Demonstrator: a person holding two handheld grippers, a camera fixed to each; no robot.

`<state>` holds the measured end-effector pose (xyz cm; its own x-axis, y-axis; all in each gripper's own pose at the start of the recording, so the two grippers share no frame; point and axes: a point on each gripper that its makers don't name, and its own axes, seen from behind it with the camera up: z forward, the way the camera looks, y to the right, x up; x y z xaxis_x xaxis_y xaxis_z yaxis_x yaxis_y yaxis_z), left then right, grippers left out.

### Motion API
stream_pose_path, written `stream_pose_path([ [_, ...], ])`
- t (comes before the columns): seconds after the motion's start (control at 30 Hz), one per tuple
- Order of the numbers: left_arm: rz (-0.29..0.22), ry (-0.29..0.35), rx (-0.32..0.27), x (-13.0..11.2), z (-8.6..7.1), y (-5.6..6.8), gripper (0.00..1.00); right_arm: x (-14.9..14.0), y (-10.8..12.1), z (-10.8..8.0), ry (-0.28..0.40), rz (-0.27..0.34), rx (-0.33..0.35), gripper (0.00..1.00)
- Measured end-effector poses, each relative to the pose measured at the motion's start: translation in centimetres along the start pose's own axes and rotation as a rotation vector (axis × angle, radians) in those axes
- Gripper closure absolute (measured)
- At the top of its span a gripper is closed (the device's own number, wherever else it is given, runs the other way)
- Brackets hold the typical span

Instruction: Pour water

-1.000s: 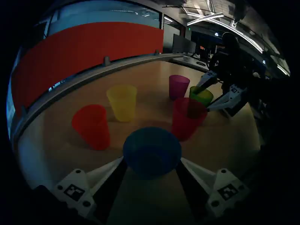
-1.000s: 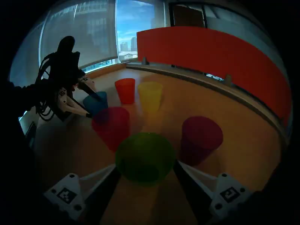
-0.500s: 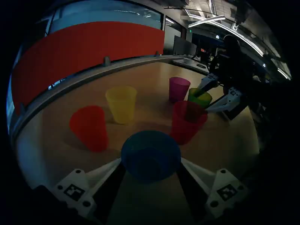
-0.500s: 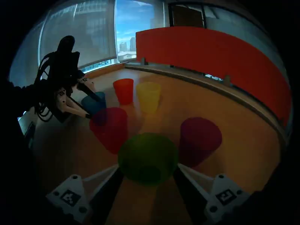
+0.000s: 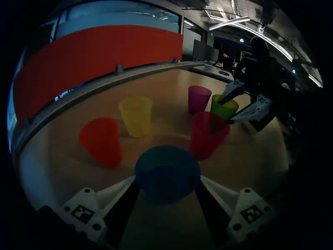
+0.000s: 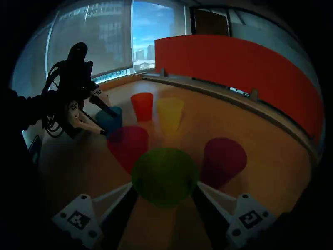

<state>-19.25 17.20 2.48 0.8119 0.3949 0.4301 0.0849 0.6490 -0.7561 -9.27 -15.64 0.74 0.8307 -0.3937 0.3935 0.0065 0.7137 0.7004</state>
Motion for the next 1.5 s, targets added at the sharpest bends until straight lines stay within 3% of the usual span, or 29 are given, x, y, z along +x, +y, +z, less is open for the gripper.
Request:
stream_pose_path([
  [0.63,0.024,0.133,0.066,5.3,-5.6,0.6,0.16,5.2,-1.3,-3.9,0.090,-0.047,-0.032,0.14],
  [1.03,0.034,0.219,0.106,8.2,-8.3,1.0,0.16,8.6,-2.4,-6.2,0.166,-0.064,-0.039,0.13],
  [1.5,0.031,0.311,0.130,10.2,-10.9,1.5,0.16,10.7,-3.6,-7.5,0.227,-0.078,-0.035,0.13],
])
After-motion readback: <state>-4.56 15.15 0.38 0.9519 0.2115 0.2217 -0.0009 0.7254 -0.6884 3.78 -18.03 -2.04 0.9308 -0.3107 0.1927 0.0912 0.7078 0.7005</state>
